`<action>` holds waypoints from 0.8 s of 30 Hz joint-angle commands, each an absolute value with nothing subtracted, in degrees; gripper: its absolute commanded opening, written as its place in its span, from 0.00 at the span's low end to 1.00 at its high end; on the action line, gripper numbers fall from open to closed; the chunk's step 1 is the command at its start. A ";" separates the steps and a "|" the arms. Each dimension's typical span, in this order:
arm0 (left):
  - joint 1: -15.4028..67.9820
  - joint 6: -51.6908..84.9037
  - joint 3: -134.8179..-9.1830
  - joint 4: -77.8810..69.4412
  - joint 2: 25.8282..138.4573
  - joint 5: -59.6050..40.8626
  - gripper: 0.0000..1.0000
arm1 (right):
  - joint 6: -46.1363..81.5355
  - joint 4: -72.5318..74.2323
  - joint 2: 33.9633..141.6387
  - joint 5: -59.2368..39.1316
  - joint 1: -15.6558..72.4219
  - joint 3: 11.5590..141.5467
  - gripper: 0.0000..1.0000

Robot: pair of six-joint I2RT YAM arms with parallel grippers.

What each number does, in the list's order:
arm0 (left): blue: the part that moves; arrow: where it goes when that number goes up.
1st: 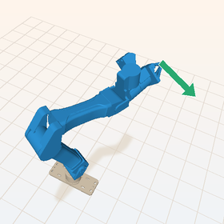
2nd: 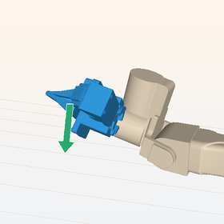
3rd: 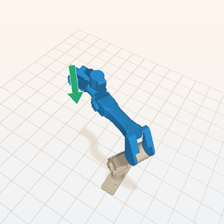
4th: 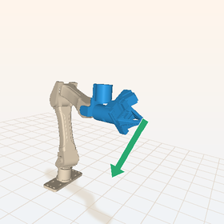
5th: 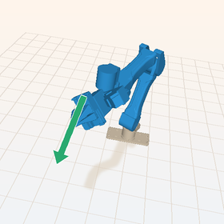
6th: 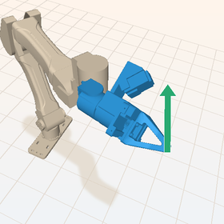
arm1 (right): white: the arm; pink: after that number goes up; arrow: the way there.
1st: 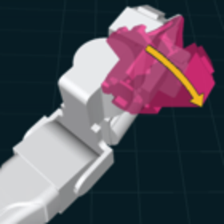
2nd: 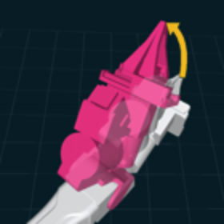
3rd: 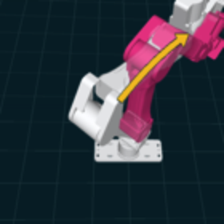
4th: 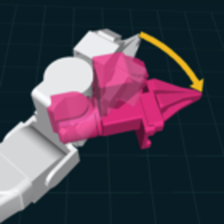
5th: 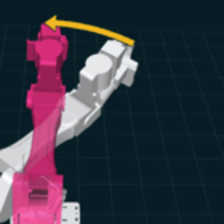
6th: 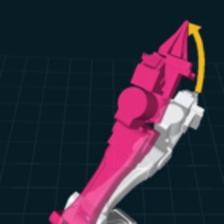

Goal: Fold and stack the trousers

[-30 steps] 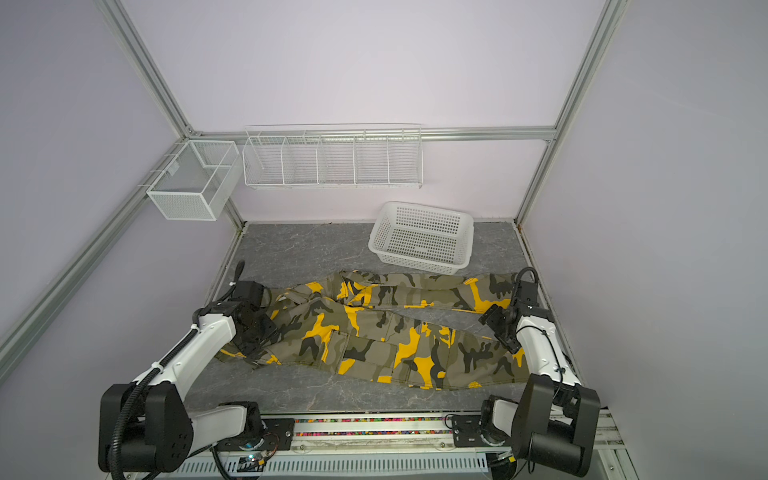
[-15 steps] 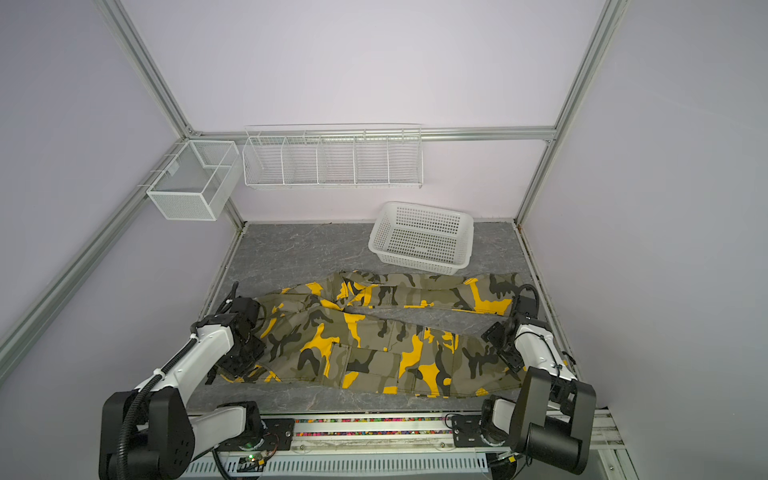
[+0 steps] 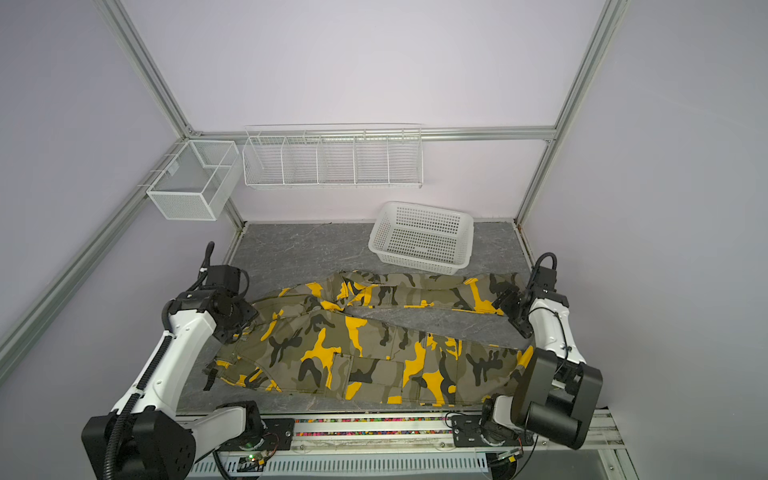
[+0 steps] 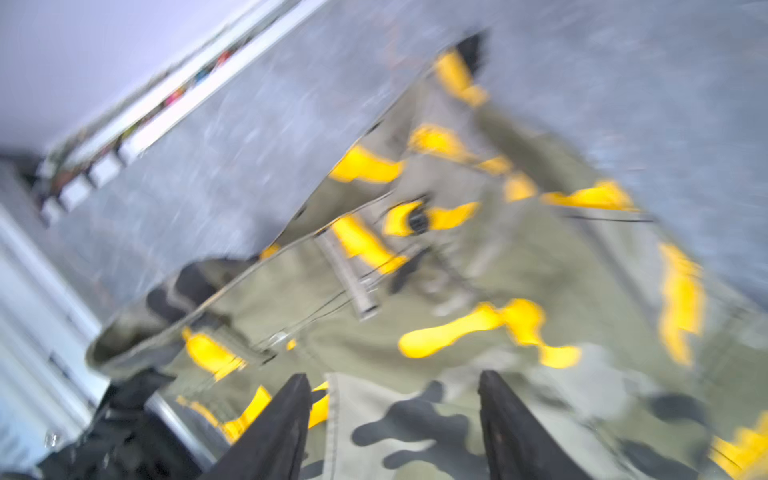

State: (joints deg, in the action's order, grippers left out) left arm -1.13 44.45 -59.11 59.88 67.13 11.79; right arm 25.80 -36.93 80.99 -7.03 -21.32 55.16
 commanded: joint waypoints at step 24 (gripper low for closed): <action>-2.06 29.53 -76.74 50.78 100.99 15.65 0.74 | 23.21 -42.74 108.44 6.28 -11.85 69.88 0.93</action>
